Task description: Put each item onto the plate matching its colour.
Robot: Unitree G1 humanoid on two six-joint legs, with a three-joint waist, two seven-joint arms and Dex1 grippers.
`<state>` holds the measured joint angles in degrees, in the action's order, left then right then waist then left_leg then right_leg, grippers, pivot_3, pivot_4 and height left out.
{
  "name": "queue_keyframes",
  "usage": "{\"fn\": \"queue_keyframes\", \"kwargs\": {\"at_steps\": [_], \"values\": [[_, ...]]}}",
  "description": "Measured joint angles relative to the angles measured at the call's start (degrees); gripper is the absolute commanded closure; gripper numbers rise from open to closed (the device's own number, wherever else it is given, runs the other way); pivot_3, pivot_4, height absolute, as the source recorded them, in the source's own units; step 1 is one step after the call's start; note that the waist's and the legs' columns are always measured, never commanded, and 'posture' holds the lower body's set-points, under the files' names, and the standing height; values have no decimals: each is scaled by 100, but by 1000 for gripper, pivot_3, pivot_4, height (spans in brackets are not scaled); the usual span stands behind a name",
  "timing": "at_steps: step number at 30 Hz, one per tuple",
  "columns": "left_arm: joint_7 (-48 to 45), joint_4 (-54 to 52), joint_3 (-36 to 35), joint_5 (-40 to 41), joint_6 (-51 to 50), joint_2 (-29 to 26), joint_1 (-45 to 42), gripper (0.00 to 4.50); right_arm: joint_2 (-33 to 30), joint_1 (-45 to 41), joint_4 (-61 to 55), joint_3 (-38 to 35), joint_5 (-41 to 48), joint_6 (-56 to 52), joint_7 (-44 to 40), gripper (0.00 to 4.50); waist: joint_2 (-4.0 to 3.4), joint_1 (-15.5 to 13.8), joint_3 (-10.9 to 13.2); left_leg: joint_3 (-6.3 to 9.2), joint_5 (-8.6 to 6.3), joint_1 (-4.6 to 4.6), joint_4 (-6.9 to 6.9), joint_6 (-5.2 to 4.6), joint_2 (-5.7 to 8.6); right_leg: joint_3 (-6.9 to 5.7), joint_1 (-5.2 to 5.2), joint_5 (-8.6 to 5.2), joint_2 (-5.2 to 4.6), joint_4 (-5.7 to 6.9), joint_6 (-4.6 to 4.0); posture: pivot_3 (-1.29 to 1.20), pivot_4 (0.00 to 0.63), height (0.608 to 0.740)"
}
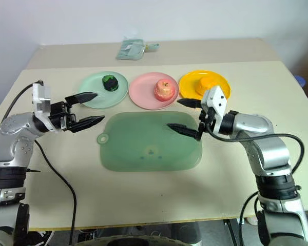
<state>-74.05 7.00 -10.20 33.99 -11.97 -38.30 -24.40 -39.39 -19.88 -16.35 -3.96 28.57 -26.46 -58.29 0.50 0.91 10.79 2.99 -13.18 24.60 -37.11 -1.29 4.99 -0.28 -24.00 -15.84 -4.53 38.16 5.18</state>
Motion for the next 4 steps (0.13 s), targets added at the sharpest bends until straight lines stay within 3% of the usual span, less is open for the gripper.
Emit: {"fn": "queue_keyframes", "kwargs": {"at_steps": [4], "values": [[-152,-51,35,-12,-107,-117,77,0,3,87,-16,-120,85,-49,182,51,0,-22,0,0,-1,-1,-1,-1,1,0,4,0,-3,-5,0,0,150,729]]}}
